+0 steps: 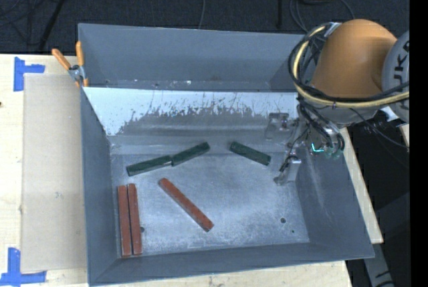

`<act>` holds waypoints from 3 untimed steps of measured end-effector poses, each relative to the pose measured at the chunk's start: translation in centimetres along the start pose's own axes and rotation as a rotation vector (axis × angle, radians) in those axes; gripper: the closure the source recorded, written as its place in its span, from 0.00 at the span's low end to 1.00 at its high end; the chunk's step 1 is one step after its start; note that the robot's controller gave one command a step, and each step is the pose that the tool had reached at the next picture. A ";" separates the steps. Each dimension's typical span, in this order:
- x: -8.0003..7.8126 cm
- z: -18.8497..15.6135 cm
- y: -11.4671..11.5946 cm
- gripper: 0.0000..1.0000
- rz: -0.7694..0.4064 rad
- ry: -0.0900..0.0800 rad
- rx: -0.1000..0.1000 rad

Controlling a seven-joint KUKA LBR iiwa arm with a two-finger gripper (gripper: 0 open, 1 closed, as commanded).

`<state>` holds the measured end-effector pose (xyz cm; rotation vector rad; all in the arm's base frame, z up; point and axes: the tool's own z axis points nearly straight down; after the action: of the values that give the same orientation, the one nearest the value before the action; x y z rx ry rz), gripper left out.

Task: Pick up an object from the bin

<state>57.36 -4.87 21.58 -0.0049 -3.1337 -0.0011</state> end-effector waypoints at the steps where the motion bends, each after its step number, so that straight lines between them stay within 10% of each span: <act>1: -2.2 14.6 -3.8 0.00 0.003 -0.004 0.000; 2: -4.6 14.5 1.3 0.00 -0.095 -0.012 0.000; 3: -5.0 14.1 -5.2 0.00 -0.008 -0.011 0.003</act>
Offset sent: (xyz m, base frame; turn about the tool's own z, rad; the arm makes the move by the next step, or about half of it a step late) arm 0.0220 -0.0381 -0.1411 -0.0007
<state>62.27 -10.09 7.47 0.0073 -3.1452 0.0040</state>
